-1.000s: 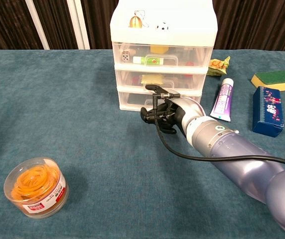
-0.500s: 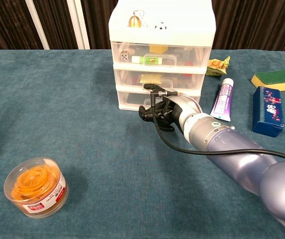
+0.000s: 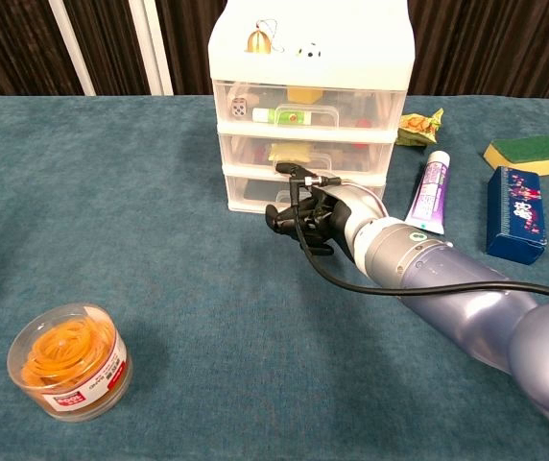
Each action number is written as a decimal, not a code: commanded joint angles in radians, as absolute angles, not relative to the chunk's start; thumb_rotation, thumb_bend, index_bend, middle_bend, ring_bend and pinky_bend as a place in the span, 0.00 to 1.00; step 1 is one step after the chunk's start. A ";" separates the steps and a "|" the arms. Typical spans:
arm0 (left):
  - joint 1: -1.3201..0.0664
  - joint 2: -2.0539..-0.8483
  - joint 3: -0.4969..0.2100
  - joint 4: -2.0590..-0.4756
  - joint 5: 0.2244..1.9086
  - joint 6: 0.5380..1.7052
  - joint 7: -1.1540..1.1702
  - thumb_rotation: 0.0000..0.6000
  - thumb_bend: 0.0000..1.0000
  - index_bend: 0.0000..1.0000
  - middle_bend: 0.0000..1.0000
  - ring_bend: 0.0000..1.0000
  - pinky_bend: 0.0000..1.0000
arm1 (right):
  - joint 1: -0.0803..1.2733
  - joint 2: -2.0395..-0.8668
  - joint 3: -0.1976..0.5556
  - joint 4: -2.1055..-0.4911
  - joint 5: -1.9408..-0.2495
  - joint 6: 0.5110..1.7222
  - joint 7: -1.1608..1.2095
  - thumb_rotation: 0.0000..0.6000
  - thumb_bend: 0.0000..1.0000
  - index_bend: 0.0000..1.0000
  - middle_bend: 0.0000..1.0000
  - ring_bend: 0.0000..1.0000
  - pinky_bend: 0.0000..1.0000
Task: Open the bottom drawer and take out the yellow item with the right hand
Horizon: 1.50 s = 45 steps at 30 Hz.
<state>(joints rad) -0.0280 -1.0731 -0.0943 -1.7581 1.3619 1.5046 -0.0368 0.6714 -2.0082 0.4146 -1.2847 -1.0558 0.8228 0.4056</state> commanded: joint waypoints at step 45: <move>-0.027 -1.073 -0.098 -1.759 1.353 1.506 -0.026 1.00 0.40 0.07 0.00 0.00 0.00 | 0.637 -1.942 0.324 -1.361 -1.161 0.793 0.547 1.00 0.64 0.03 0.92 1.00 1.00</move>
<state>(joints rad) -0.0266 -1.0732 -0.0982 -1.7587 1.3532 1.5056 -0.0265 0.6375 -1.9433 0.3261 -1.3598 -1.1596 0.7949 0.5452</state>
